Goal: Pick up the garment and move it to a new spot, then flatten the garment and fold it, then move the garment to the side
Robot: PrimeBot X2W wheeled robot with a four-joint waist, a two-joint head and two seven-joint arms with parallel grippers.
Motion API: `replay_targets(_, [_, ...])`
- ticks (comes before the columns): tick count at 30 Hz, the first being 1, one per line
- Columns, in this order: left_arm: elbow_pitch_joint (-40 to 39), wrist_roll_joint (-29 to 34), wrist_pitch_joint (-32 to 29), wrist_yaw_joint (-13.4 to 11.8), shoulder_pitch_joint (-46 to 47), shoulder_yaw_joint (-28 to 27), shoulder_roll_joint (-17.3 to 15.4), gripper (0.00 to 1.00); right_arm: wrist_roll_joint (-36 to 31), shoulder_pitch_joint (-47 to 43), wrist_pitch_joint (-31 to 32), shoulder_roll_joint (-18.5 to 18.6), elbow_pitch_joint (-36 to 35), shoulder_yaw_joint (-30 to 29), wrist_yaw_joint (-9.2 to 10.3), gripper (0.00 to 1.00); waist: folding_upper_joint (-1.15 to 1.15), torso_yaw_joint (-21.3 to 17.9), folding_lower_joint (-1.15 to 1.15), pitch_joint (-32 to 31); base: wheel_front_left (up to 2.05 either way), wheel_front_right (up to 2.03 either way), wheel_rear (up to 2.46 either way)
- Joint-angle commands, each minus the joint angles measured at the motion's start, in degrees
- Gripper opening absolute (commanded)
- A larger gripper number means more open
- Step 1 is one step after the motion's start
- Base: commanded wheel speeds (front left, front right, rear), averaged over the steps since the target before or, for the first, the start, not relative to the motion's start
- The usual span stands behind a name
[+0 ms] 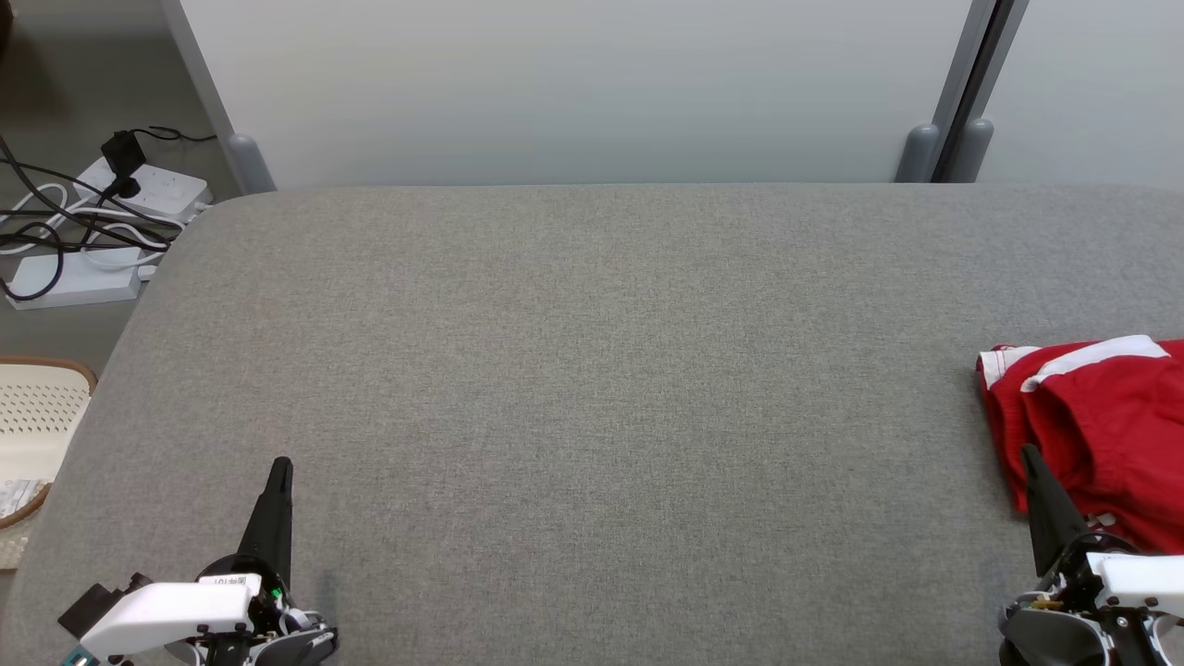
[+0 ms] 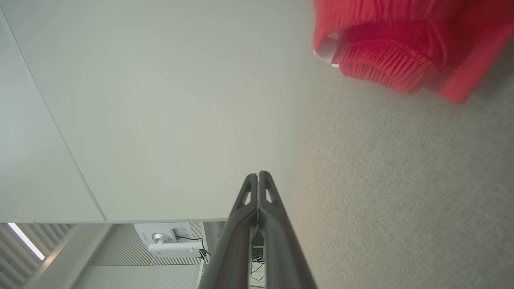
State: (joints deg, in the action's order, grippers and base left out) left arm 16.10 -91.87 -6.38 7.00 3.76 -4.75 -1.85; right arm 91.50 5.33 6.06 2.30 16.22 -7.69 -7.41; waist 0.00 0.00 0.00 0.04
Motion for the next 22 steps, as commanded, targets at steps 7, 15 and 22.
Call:
replay_targets(7, [-1.7, -0.2, -0.2, 0.5, 2.8, -1.8, -1.0, 0.0, 0.6, 1.2, 0.5, 0.6, -1.9, 1.1, -0.08, 0.0, 0.0, 0.0, 0.0, 0.0, 0.0, 0.0, 0.0])
replay_targets(15, [-1.7, -0.2, -0.2, 0.5, 2.8, -1.8, -1.0, 0.0, 0.6, 1.2, 0.5, 0.6, -1.9, 1.1, -0.08, 0.0, 0.0, 0.0, 0.0, 0.0, 0.0, 0.0, 0.0])
replay_targets(22, [-1.7, -0.2, -0.2, 0.5, 2.8, -1.8, -1.0, 0.0, 0.6, 1.2, 0.5, 0.6, -1.9, 1.1, -0.08, 0.0, 0.0, 0.0, 0.0, 0.0, 0.0, 0.0, 0.0])
